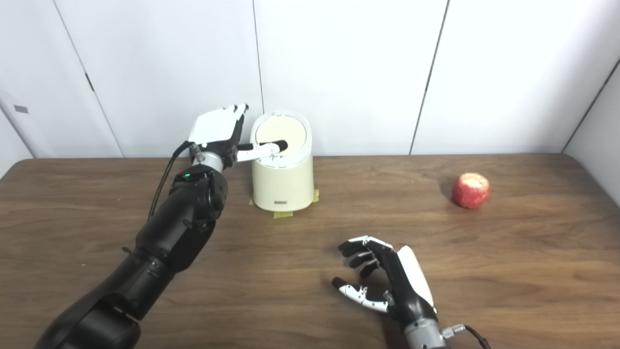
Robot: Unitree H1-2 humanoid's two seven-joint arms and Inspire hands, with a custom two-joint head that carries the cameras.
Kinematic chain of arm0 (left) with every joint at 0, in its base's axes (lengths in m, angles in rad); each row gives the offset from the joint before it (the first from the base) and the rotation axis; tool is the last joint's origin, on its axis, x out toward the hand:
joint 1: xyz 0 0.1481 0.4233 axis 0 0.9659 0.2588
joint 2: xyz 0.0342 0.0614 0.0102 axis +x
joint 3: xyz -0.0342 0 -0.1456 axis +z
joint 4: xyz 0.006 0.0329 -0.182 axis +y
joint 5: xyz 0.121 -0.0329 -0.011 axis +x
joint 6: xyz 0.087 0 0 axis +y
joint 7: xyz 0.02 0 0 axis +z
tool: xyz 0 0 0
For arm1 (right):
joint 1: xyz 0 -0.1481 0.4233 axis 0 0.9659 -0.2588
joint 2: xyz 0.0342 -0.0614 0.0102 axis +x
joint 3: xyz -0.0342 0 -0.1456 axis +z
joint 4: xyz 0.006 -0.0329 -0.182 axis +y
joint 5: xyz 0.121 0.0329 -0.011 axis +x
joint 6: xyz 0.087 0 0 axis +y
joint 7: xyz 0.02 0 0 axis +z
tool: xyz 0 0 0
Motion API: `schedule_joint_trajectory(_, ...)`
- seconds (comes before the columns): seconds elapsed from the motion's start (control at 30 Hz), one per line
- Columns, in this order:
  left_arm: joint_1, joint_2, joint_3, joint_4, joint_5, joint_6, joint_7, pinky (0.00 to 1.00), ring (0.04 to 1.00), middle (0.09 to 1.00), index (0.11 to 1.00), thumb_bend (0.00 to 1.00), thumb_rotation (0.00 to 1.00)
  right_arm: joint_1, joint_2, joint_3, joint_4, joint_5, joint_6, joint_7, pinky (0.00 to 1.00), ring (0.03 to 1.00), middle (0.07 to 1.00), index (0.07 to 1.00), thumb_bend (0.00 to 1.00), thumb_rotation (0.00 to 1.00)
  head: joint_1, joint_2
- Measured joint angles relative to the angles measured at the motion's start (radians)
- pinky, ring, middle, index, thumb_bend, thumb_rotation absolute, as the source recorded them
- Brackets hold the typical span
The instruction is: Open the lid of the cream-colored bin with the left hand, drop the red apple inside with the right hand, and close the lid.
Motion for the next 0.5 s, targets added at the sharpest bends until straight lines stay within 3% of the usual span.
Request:
schedule_joint_trajectory(0.17, -0.028, 0.006, -0.035, -0.008, 0.014, 0.001, 0.019, 1.00, 1.000, 1.000, 1.000, 1.00, 0.22, 0.000, 0.000, 0.000, 0.000, -0.004, 0.000, 0.000, 0.46, 0.573, 0.632, 0.613, 0.34, 0.00, 0.000, 0.000)
schedule_joint_trajectory(0.27, -0.029, 0.006, -0.042, -0.006, 0.015, 0.001, 0.032, 1.00, 1.000, 1.000, 1.000, 1.00, 0.28, 0.000, 0.000, 0.000, -0.002, -0.004, 0.003, 0.003, 0.46, 0.569, 0.632, 0.615, 0.34, 0.00, 0.000, 0.000)
schedule_joint_trajectory(0.3, -0.029, 0.007, -0.043, -0.005, 0.015, 0.001, 0.033, 1.00, 1.000, 1.000, 1.000, 0.98, 0.44, 0.000, 0.000, 0.000, -0.002, -0.004, 0.004, 0.003, 0.45, 0.566, 0.630, 0.615, 0.34, 0.00, 0.000, 0.000)
schedule_joint_trajectory(0.33, -0.028, 0.008, -0.041, -0.005, 0.014, 0.001, 0.032, 1.00, 1.000, 1.000, 1.000, 0.88, 0.71, 0.000, 0.000, 0.000, -0.003, -0.005, 0.005, 0.003, 0.45, 0.562, 0.626, 0.615, 0.34, 0.00, 0.001, -0.002)
schedule_joint_trajectory(0.37, -0.027, 0.008, -0.037, -0.004, 0.011, 0.001, 0.029, 1.00, 1.000, 1.000, 1.000, 0.83, 0.85, 0.000, 0.000, 0.000, -0.003, -0.006, 0.005, 0.004, 0.44, 0.560, 0.625, 0.616, 0.34, 0.00, 0.002, -0.002)
schedule_joint_trajectory(0.4, -0.022, 0.007, -0.029, -0.004, 0.004, 0.001, 0.024, 1.00, 1.000, 1.000, 1.000, 0.78, 0.94, 0.000, 0.000, 0.001, -0.003, -0.006, 0.005, 0.004, 0.45, 0.566, 0.629, 0.616, 0.34, 0.00, 0.003, -0.002)
schedule_joint_trajectory(0.5, 0.001, 0.007, -0.016, -0.002, -0.022, 0.002, 0.022, 1.00, 1.000, 1.000, 1.000, 0.76, 0.99, -0.001, -0.001, 0.001, -0.004, -0.007, 0.005, 0.007, 0.45, 0.564, 0.628, 0.614, 0.34, 0.00, 0.002, -0.002)
